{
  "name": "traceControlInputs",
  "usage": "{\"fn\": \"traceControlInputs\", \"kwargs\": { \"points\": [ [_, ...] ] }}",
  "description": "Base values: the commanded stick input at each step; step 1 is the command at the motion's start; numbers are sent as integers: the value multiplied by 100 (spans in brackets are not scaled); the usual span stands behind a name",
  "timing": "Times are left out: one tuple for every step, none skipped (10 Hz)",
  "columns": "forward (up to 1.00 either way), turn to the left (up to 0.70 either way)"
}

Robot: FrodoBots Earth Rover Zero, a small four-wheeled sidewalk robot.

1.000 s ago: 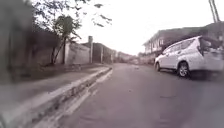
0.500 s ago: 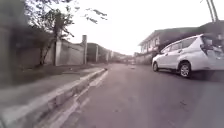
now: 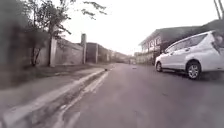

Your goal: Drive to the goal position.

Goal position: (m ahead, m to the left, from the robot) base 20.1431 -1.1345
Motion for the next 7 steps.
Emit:
{"fn": "traceControlInputs", "kwargs": {
  "points": [
    [100, 0],
    [100, 0],
    [100, 0],
    [100, 0],
    [100, 0],
    [100, 0],
    [100, 0]
  ]
}}
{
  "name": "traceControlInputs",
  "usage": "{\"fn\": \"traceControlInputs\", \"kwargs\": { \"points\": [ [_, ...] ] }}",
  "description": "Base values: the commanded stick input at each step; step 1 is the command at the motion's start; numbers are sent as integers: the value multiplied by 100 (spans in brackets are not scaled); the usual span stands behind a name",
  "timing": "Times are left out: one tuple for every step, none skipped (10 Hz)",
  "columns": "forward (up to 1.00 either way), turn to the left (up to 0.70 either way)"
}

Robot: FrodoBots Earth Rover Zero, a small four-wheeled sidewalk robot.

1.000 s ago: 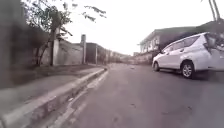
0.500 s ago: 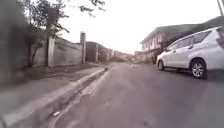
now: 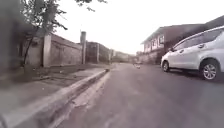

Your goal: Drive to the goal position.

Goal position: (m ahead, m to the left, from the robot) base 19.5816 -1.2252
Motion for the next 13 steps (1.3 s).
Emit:
{"fn": "traceControlInputs", "kwargs": {
  "points": [
    [100, 0],
    [100, 0],
    [100, 0],
    [100, 0],
    [100, 0],
    [100, -12],
    [100, -37],
    [100, -40],
    [100, -40],
    [100, -32],
    [100, -19],
    [100, -8],
    [100, 0]
  ]
}}
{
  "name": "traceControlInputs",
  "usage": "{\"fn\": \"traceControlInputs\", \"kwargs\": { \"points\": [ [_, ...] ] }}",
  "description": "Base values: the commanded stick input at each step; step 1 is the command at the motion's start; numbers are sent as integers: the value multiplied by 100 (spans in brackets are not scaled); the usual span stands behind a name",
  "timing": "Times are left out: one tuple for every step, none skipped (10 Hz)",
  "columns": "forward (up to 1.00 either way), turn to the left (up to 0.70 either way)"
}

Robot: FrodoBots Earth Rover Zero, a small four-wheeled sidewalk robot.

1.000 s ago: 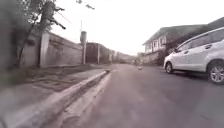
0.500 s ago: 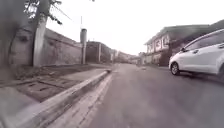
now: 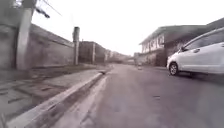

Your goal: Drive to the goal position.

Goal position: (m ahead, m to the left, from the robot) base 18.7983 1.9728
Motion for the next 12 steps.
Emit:
{"fn": "traceControlInputs", "kwargs": {
  "points": [
    [100, 0],
    [100, 0],
    [100, 0],
    [100, 0],
    [100, 0],
    [100, 0],
    [100, 0],
    [100, 0],
    [100, 0],
    [100, 0],
    [100, 0],
    [100, 0]
  ]
}}
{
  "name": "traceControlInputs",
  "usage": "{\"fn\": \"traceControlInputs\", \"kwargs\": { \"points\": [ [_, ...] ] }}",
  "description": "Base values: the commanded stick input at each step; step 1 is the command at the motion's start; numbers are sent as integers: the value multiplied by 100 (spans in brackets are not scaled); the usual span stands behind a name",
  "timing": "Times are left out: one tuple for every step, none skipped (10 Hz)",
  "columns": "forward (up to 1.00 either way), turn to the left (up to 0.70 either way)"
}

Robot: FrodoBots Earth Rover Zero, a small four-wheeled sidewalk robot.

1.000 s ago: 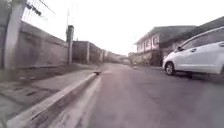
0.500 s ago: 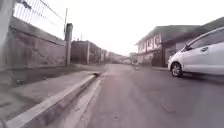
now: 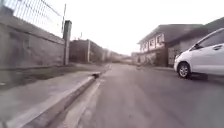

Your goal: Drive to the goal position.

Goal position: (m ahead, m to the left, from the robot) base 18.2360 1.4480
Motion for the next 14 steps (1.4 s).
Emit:
{"fn": "traceControlInputs", "kwargs": {
  "points": [
    [100, 0],
    [100, 0],
    [100, 0],
    [100, 0],
    [100, 0],
    [100, 0],
    [100, 0],
    [100, 0],
    [100, 0],
    [100, 0],
    [100, -9],
    [100, -27],
    [100, -40],
    [100, -40]
  ]
}}
